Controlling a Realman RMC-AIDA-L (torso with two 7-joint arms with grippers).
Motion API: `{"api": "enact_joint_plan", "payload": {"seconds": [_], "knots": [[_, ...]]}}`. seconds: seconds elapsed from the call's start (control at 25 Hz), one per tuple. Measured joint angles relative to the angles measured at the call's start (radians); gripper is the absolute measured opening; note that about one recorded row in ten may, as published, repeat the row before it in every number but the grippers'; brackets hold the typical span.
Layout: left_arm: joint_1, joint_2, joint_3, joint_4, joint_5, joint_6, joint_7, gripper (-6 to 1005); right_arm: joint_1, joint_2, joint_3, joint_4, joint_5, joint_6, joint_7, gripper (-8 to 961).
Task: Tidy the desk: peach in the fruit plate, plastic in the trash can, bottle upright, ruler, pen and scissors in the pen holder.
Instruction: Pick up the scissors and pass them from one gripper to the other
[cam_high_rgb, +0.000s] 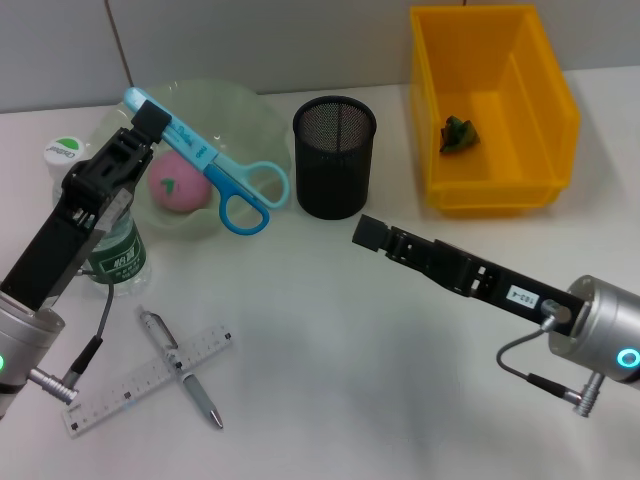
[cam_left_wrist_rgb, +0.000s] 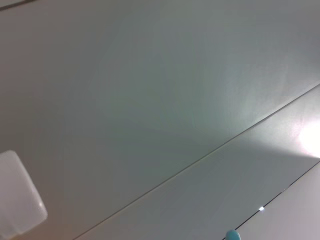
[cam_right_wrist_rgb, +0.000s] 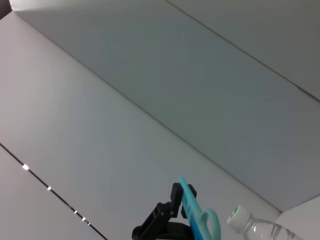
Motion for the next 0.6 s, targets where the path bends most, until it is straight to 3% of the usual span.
{"api": "enact_joint_plan", "payload": {"seconds": [0.6], "knots": [[-0.017, 0.0, -0.013, -0.042, 0.002, -0.004, 0.013, 94, 0.009, 0.025, 0.004, -0.082, 0.005, 0.097, 0.018, 557]]}}
